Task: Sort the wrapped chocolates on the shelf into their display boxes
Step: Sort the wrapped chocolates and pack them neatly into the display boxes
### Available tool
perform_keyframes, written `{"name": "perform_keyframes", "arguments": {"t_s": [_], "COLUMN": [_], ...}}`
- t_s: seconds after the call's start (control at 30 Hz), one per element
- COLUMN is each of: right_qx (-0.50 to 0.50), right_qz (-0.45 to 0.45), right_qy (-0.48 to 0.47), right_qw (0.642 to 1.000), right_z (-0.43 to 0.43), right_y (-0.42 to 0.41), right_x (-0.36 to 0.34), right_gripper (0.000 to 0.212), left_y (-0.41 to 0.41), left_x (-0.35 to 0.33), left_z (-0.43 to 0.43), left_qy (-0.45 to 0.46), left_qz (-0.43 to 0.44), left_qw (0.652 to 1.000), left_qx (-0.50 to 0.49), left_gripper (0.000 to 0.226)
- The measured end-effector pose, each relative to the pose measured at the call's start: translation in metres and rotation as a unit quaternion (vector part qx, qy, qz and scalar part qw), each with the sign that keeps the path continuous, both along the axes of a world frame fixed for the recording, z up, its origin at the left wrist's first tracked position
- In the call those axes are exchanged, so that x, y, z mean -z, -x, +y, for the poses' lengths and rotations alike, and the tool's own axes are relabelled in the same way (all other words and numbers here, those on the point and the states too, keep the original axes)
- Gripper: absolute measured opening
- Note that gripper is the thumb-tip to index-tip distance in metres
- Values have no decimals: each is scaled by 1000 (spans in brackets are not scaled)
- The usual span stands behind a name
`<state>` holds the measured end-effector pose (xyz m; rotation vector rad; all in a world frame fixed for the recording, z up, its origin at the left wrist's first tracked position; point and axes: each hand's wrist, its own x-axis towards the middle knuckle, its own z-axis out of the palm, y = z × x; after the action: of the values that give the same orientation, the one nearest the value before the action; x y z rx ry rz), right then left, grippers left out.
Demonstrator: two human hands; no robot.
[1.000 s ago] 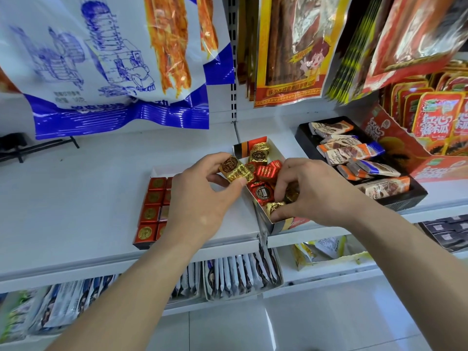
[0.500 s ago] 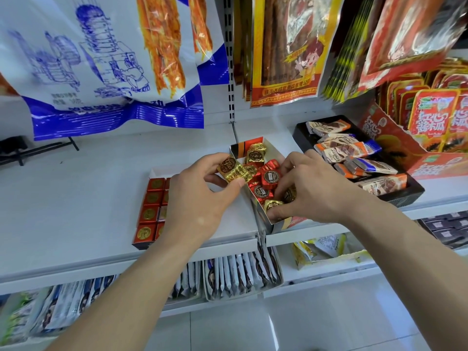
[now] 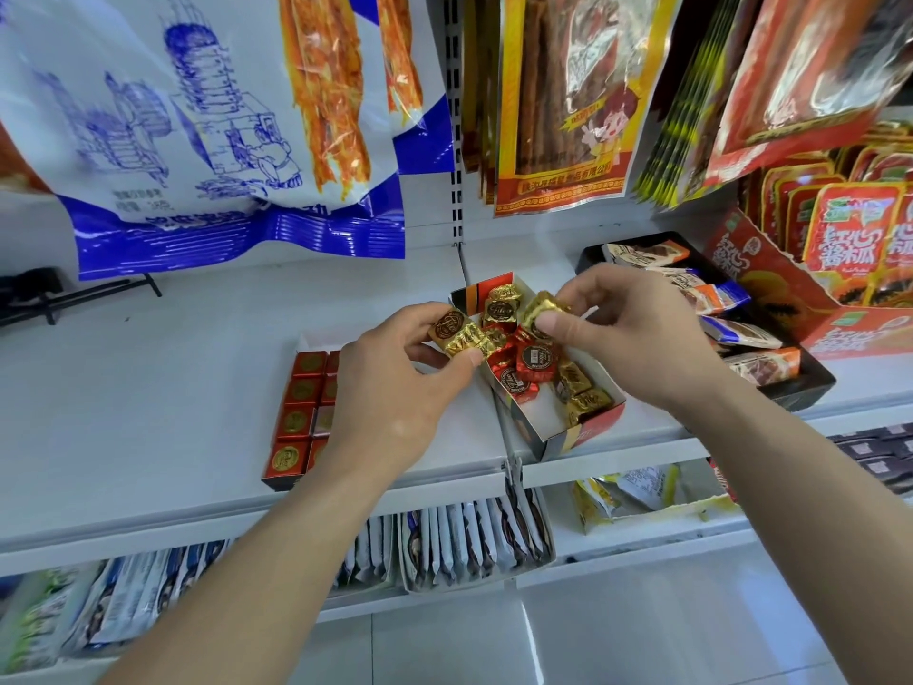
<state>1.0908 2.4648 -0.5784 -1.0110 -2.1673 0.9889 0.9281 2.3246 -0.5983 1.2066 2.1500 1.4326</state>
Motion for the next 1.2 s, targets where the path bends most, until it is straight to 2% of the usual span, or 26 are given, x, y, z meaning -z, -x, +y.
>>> {"name": "perform_keyframes", "arguments": {"t_s": [0.13, 0.23, 0.33, 0.43, 0.67, 0.87, 1.03, 1.2], "right_qx": [32, 56, 50, 29, 11, -21, -47, -75], "right_qz": [-16, -8, -15, -27, -16, -27, -35, -54], "right_qy": [-33, -49, -7, -4, 6, 5, -10, -4], "right_qw": [999, 997, 999, 999, 1000, 999, 998, 996], "right_z": [-2, -3, 1, 3, 6, 2, 0, -5], "right_y": [20, 14, -4, -20, -29, -32, -39, -43], "right_x": [5, 4, 6, 9, 13, 14, 11, 12], "right_gripper": [32, 23, 18, 18, 15, 16, 13, 6], "left_y": [-6, -10, -20, -32, -31, -30, -27, -25], "left_x": [-2, -5, -9, -13, -22, -25, -22, -16], "left_z": [2, 4, 11, 19, 21, 20, 15, 18], "left_qy": [9, 25, 76, 146, 260, 272, 263, 243], "left_qz": [-2, -6, -17, 14, 83, 73, 63, 86], "left_qw": [1000, 999, 992, 977, 949, 944, 944, 948], "left_qx": [16, 47, 102, 155, 159, 171, 189, 188], "left_gripper": [33, 37, 45, 43, 47, 42, 10, 4]}}
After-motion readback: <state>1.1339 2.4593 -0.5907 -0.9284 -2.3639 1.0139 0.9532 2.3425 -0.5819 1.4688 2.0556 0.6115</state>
